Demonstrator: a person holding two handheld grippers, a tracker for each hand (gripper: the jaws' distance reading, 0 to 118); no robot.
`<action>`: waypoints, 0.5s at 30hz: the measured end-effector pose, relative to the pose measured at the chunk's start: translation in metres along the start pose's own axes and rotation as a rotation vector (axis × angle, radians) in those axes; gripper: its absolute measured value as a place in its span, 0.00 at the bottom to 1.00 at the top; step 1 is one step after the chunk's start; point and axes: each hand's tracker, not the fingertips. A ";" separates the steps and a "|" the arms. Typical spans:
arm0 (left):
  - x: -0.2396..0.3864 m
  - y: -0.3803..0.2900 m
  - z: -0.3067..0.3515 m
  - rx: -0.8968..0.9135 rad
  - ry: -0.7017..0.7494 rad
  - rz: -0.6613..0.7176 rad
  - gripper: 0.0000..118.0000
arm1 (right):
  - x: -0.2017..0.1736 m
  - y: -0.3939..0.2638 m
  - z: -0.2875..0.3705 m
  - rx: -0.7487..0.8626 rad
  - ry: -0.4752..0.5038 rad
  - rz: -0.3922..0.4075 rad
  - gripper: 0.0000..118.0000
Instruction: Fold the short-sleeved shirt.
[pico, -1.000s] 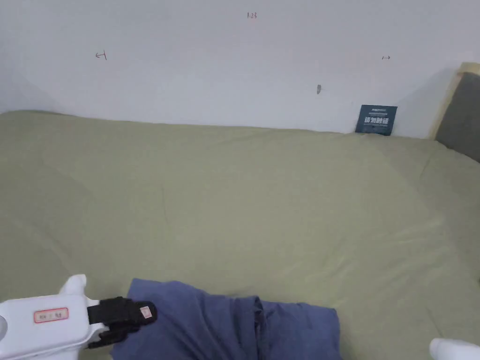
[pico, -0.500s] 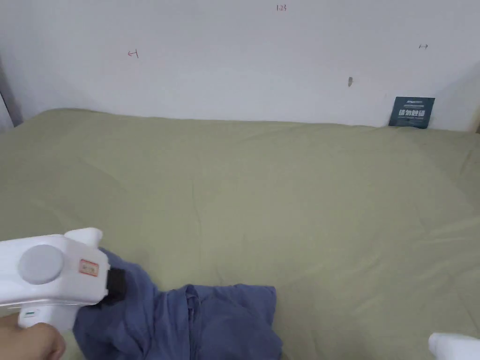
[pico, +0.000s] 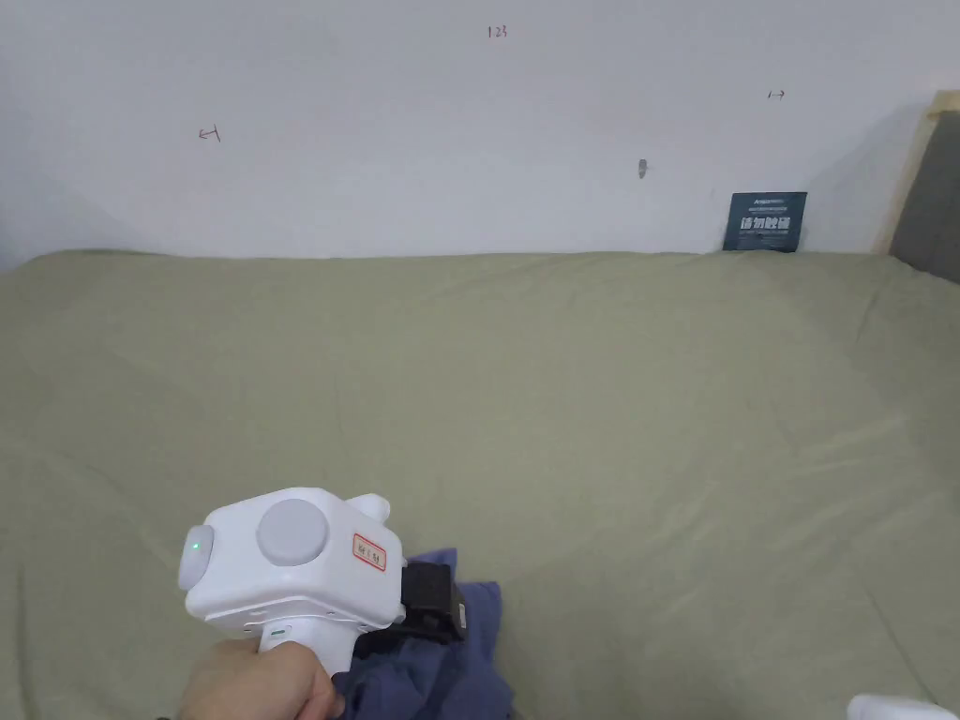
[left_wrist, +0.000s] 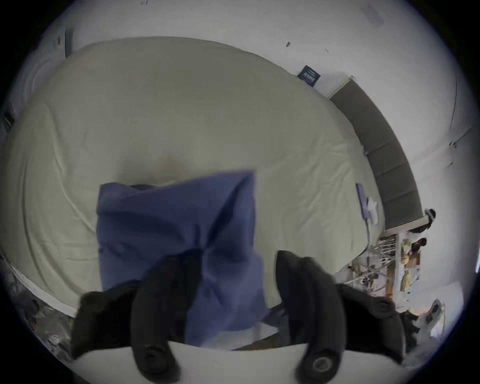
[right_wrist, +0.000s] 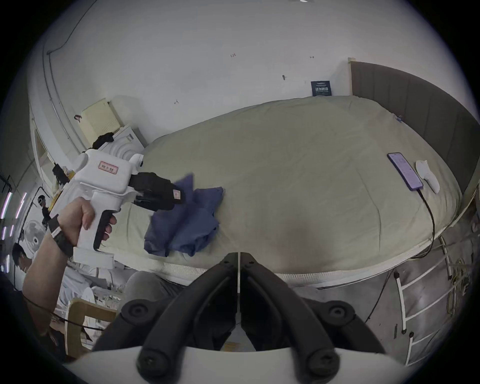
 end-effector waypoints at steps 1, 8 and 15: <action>0.005 0.001 0.004 0.013 -0.028 0.001 0.58 | 0.002 0.000 0.000 0.002 0.000 -0.004 0.04; -0.012 0.002 0.047 0.131 -0.349 -0.029 0.57 | 0.003 -0.003 -0.010 -0.020 -0.002 -0.014 0.04; -0.096 -0.015 0.006 0.198 -0.336 0.144 0.03 | -0.004 -0.007 -0.008 -0.028 0.009 0.005 0.04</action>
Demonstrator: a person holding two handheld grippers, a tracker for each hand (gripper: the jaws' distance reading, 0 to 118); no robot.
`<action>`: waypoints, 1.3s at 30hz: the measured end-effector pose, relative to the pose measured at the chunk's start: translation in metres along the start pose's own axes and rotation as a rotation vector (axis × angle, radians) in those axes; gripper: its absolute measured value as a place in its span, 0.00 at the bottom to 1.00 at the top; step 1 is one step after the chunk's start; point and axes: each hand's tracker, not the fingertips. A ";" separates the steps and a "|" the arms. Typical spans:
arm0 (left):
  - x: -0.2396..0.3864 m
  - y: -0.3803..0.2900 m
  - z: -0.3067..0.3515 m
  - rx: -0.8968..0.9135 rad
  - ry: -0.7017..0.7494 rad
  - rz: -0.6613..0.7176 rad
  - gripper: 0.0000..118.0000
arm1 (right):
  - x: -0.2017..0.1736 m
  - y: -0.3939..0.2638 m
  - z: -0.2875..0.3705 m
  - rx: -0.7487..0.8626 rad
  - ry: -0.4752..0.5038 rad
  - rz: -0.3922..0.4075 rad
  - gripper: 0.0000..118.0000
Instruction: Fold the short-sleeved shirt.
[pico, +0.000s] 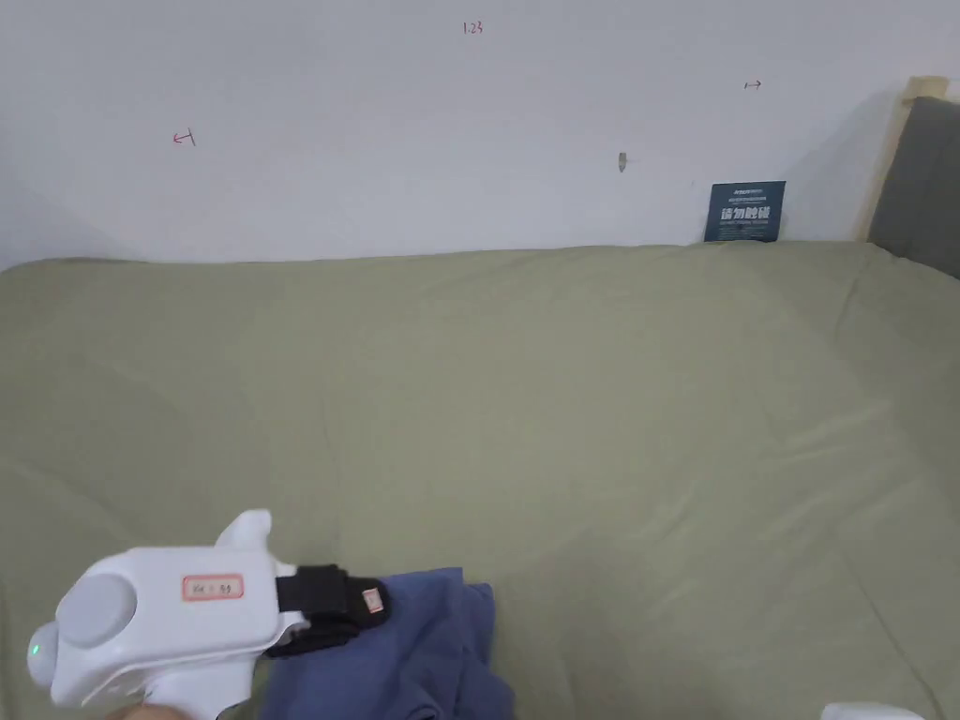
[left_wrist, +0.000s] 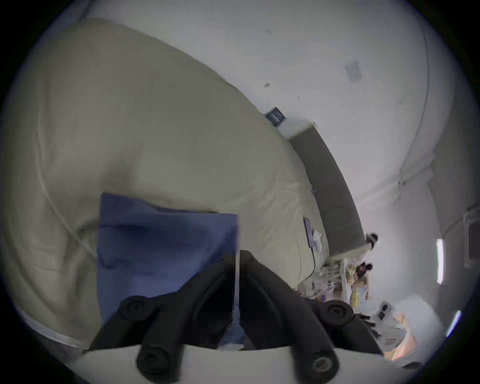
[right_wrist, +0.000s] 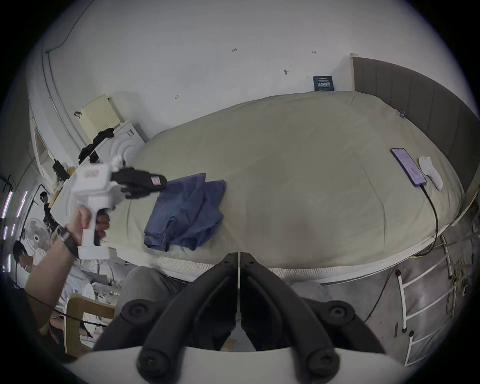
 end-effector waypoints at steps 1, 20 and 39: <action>-0.010 -0.007 -0.006 -0.004 -0.045 0.050 0.03 | 0.000 0.000 0.001 0.008 0.003 -0.005 0.04; 0.017 -0.087 -0.073 -0.079 -0.324 0.088 0.03 | -0.022 0.025 0.004 0.074 0.060 0.050 0.04; -0.075 -0.041 0.124 0.093 0.253 -0.090 0.03 | -0.071 0.051 -0.304 -0.347 0.820 -0.128 0.00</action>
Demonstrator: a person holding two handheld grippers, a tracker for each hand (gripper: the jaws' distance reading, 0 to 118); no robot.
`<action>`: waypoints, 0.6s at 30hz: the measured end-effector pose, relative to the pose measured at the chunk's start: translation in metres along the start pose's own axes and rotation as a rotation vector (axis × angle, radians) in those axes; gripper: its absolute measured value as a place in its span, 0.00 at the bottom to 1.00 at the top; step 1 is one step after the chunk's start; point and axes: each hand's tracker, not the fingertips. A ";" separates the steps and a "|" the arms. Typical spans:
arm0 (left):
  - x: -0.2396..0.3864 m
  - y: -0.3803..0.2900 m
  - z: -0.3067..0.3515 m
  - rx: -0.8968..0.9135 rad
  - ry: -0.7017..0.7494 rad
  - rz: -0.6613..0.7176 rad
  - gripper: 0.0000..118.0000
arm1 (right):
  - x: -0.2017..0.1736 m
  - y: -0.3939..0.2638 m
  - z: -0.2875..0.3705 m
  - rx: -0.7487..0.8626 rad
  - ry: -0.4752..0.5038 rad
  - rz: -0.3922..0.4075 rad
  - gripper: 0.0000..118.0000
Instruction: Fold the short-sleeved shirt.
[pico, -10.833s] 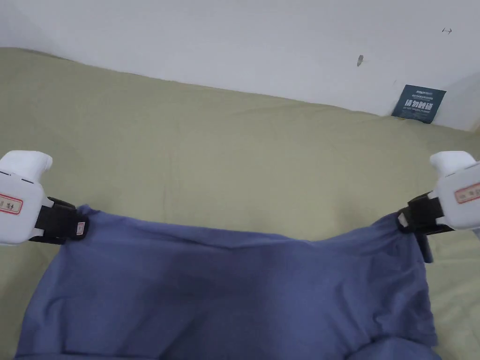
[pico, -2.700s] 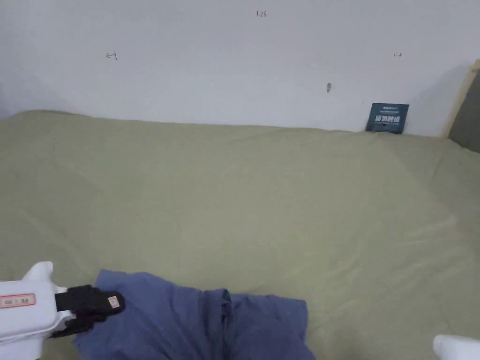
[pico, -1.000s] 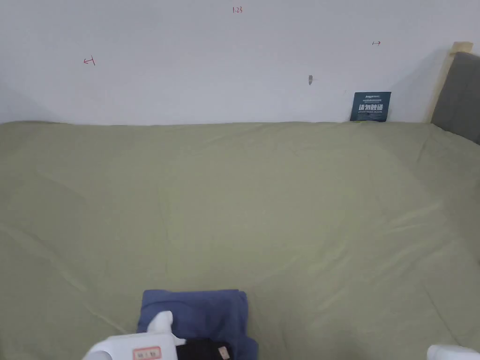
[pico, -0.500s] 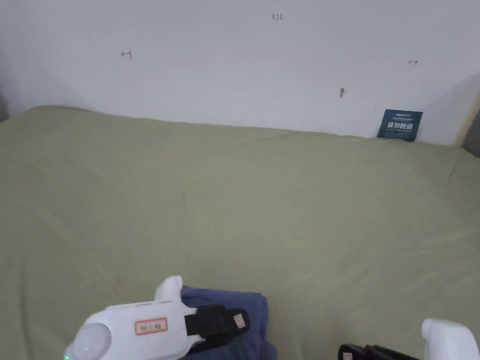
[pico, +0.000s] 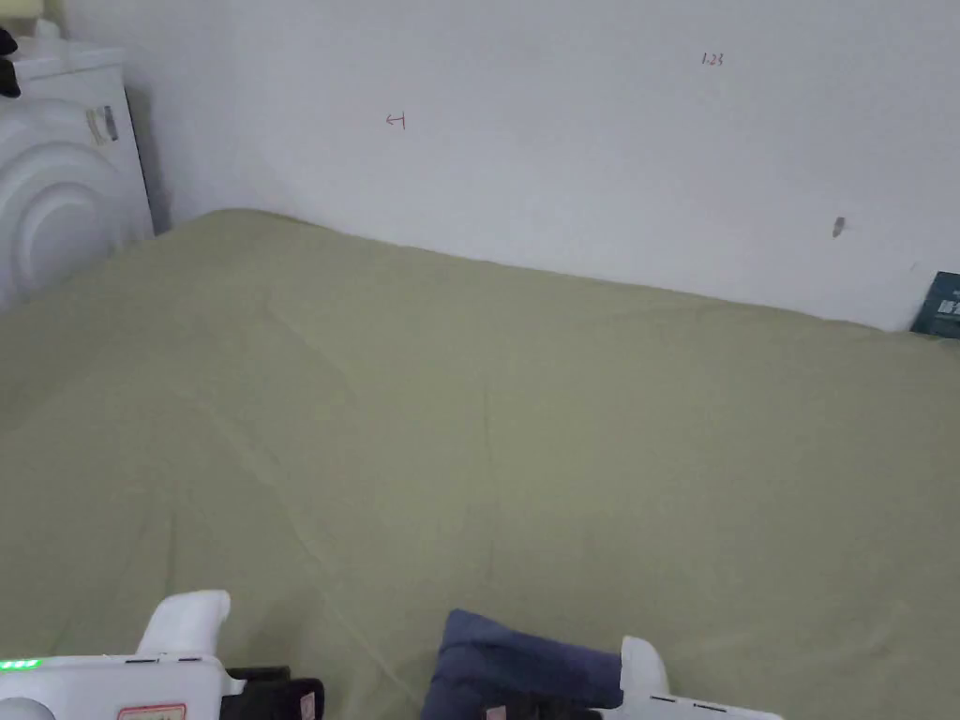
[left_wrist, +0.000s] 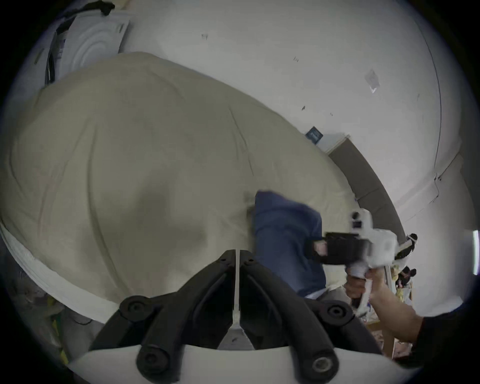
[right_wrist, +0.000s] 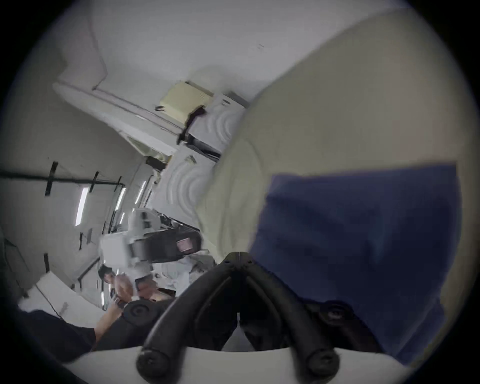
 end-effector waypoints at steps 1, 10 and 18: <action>-0.002 -0.002 -0.005 -0.014 -0.005 0.009 0.03 | 0.008 -0.002 -0.001 0.004 -0.057 -0.003 0.00; -0.012 0.005 -0.035 -0.094 -0.253 0.063 0.03 | 0.056 -0.013 0.067 0.070 -0.152 -0.090 0.00; -0.008 0.009 -0.113 -0.225 -0.413 0.170 0.74 | 0.048 -0.013 0.066 0.055 -0.175 -0.041 0.00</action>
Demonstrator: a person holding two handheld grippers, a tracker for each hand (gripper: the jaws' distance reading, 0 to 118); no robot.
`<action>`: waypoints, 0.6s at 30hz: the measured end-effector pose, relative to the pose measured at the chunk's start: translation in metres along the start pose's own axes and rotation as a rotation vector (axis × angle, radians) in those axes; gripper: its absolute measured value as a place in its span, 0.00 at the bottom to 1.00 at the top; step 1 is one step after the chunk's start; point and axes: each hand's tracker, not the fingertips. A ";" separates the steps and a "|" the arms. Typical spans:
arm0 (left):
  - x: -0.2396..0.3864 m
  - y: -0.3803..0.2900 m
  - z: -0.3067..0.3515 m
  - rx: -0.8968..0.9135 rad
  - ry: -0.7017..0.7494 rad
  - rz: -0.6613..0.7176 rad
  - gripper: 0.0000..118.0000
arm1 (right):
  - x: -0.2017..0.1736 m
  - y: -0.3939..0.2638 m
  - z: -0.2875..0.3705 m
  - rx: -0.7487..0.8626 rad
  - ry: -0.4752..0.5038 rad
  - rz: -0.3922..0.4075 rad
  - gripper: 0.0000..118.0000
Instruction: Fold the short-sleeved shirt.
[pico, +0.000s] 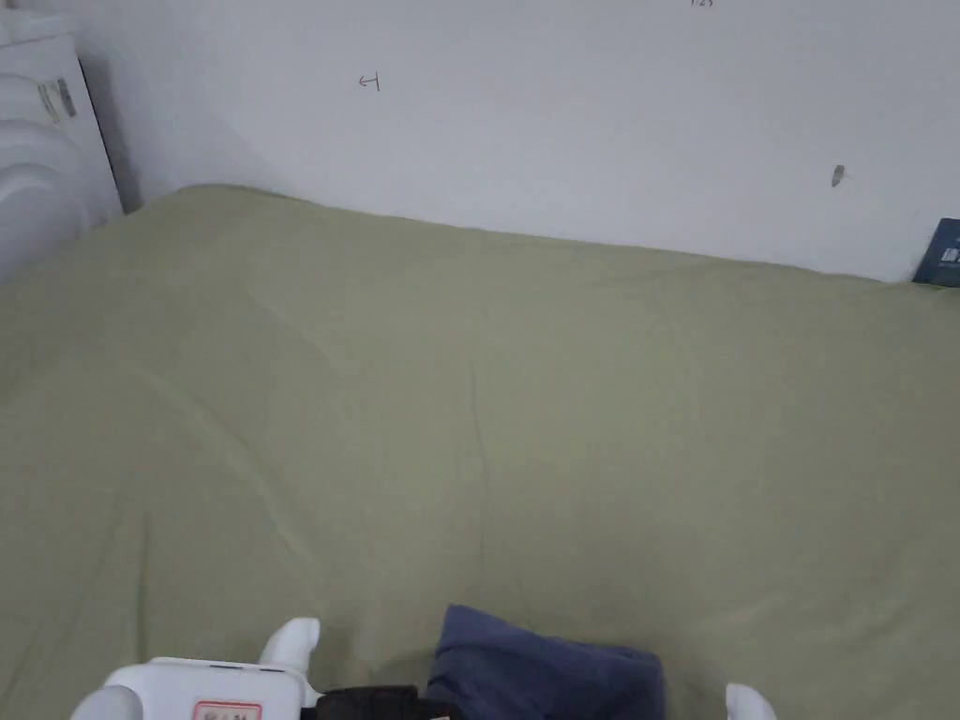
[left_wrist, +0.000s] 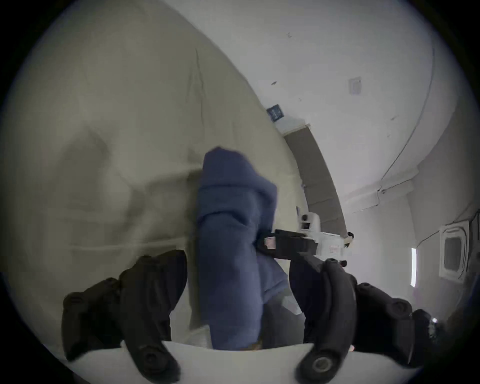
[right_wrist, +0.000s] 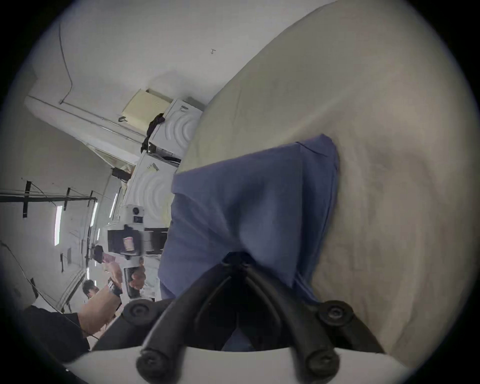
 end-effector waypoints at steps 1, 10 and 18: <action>-0.005 0.000 -0.012 -0.034 0.016 0.012 0.73 | 0.001 0.000 0.000 0.001 0.001 -0.001 0.00; -0.002 -0.005 -0.016 -0.010 -0.026 0.031 0.18 | -0.008 -0.010 0.015 0.063 -0.016 0.018 0.00; -0.005 0.017 0.020 -0.004 -0.020 -0.021 0.18 | -0.040 -0.014 0.043 0.170 -0.022 0.075 0.00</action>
